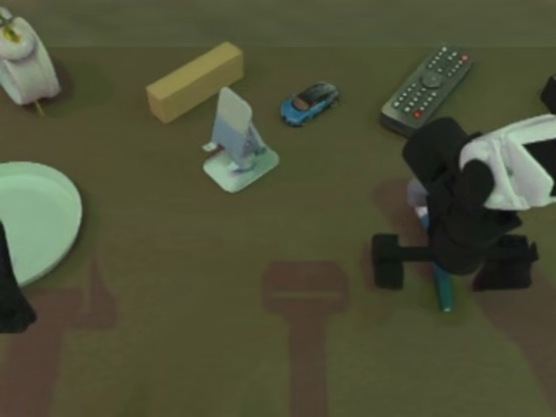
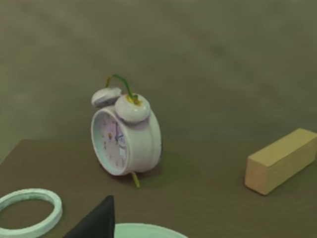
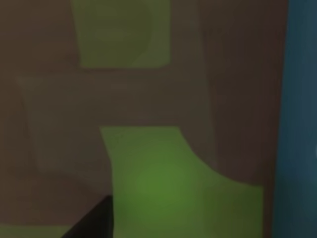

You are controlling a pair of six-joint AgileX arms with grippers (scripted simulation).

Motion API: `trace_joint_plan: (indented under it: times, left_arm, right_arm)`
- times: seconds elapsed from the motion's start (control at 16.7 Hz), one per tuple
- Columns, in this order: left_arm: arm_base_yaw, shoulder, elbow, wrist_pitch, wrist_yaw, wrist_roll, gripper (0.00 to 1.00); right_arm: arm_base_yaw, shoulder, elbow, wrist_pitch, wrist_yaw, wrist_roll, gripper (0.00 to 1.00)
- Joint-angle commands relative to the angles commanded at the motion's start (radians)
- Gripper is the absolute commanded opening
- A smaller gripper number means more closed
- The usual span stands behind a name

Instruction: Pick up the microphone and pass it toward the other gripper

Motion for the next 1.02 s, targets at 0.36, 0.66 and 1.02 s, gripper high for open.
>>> trace_joint_plan:
  times: [0.36, 0.66, 1.02]
  left_arm:
    - [0.0, 0.0, 0.0, 0.0, 0.0, 0.0, 1.0]
    - [0.0, 0.0, 0.0, 0.0, 0.0, 0.0, 1.0]
    - [0.0, 0.0, 0.0, 0.0, 0.0, 0.0, 1.0]
  right_arm:
    - [0.0, 0.0, 0.0, 0.0, 0.0, 0.0, 0.02]
    - [0.0, 0.0, 0.0, 0.0, 0.0, 0.0, 0.0]
    - [0.005, -0.069, 0.021, -0.028, 0.019, -0.017, 0.0]
